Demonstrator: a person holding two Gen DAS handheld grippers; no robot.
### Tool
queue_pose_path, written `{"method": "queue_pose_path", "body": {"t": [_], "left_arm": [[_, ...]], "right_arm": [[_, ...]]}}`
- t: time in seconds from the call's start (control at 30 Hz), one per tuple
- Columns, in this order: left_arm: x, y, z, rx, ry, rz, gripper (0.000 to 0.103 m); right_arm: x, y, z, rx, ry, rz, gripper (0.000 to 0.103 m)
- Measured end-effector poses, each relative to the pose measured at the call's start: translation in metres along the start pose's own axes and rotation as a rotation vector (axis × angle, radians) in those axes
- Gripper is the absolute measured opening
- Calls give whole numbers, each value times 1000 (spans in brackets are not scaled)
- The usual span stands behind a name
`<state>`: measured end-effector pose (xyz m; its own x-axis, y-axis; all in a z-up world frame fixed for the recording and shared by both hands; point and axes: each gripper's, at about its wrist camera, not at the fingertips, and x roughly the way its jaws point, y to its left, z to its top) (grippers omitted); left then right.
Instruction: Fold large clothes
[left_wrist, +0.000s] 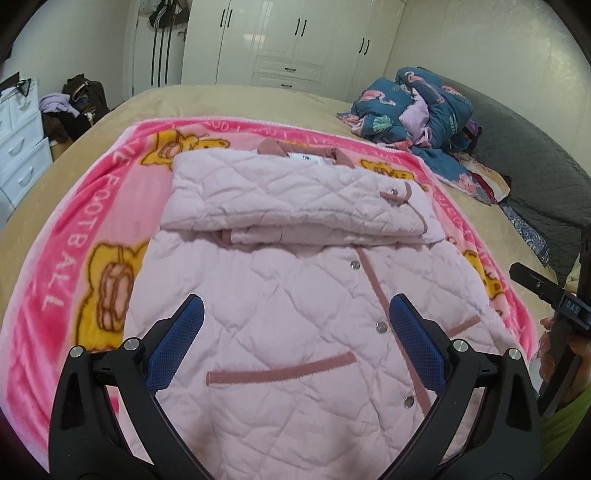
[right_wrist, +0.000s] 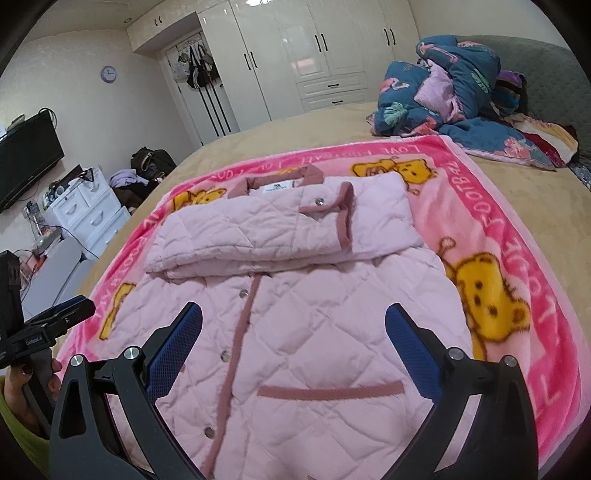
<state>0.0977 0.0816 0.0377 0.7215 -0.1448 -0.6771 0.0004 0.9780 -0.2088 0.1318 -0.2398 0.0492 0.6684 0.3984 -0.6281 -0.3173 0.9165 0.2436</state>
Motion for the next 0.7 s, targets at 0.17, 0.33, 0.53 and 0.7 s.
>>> {"method": "queue_pose_path", "body": {"t": [0.17, 0.33, 0.53, 0.7], "left_arm": [[2, 1, -10, 0, 7, 12, 94], [5, 3, -24, 5, 20, 29, 94], [5, 12, -46, 5, 52, 47, 94], [5, 23, -59, 1, 73, 75, 94]], "right_arm": [[-1, -9, -11, -1, 14, -14, 99], [-1, -21, -23, 6, 30, -28, 99], [-4, -37, -36, 16, 52, -52, 99], [-6, -53, -47, 13, 73, -85, 99]]}}
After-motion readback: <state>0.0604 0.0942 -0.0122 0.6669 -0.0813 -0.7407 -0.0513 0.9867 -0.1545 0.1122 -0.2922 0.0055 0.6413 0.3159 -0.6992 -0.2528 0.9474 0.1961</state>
